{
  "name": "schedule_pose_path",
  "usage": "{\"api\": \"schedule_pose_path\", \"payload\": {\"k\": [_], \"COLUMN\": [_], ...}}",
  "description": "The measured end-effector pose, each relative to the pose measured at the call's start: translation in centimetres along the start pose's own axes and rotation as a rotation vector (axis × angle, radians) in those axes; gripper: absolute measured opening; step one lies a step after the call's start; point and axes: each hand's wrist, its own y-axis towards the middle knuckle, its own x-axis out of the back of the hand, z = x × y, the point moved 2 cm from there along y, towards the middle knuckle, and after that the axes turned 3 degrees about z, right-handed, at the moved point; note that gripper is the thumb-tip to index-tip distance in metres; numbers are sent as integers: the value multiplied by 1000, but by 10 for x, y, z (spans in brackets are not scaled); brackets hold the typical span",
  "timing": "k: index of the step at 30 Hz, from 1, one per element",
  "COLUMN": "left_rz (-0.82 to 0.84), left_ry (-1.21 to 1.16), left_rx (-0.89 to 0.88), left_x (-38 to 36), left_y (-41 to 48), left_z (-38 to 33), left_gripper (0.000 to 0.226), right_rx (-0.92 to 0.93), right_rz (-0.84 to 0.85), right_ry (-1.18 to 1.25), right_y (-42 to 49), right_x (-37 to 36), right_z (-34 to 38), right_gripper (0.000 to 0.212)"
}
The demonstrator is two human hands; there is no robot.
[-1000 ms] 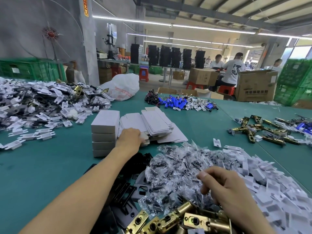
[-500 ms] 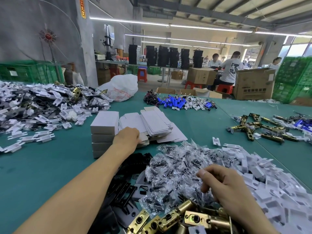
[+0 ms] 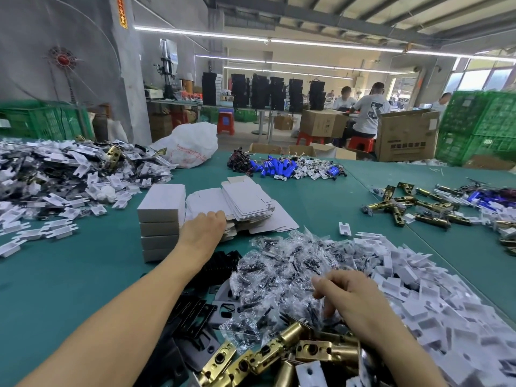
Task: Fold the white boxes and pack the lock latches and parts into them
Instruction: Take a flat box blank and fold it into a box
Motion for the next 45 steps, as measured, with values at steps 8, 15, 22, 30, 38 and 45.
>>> {"api": "schedule_pose_path", "payload": {"k": [8,15,22,30,38,45], "left_rz": [-180,-765,-969,-1034,-952,37], "left_ry": [39,-70,-146,-349,-589,-1839], "left_rx": [-67,-256,-316,-563,-796,327], "left_x": [24,60,54,45,50,66], "left_y": [-10,-20,-46,-105,-118,-94], "left_z": [4,4,-2,-21,-34,-21], "left_gripper": [37,38,33,18,10,44], "right_rx": [-37,-8,112,-293,-234,-219], "right_rz": [-3,64,134,346,-27,-83], "right_ry": [-14,-98,-239,383,562,758], "right_y": [-1,-2,0,21,43,33], "right_x": [0,3,10,-27,-30,-23], "right_z": [1,9,31,64,62,60], "right_gripper": [35,25,11,38,16,14]}}
